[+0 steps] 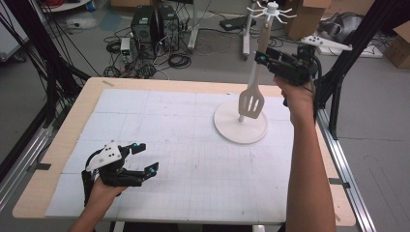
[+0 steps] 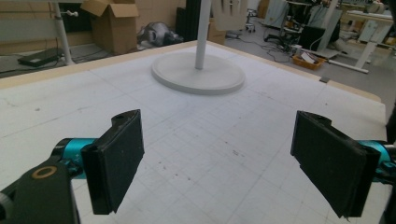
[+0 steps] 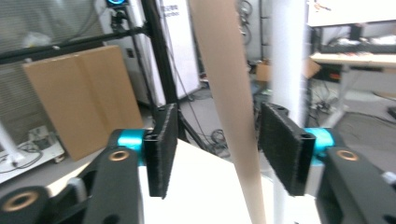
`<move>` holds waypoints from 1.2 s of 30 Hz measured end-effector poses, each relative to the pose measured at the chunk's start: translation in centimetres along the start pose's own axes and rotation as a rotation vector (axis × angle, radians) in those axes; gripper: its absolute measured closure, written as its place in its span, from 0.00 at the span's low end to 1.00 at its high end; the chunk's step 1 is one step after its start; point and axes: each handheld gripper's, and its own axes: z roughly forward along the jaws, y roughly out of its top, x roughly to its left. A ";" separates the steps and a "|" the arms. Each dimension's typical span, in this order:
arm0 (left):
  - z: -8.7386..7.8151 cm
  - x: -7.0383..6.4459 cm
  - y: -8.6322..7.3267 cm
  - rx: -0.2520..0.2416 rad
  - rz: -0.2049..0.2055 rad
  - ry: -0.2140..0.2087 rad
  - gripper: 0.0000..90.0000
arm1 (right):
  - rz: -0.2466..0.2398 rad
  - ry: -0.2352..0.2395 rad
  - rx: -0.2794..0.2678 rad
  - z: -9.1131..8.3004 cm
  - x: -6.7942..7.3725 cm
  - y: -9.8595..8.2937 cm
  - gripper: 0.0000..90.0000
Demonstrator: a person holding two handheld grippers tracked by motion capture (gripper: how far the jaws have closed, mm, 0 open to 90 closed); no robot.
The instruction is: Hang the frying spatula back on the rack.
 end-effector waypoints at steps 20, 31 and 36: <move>-0.8 1.6 -0.2 -0.001 -0.027 0.125 0.20 | -0.142 -0.298 0.134 -12.1 5.1 -17.0 0.20; -2.2 2.1 -0.4 -0.046 -0.064 0.184 0.21 | -0.091 -0.306 0.225 -14.8 6.2 -21.8 0.20; -2.4 2.3 -0.4 -0.038 -0.061 0.198 0.21 | -0.079 -0.321 0.214 -15.0 6.2 -22.1 0.20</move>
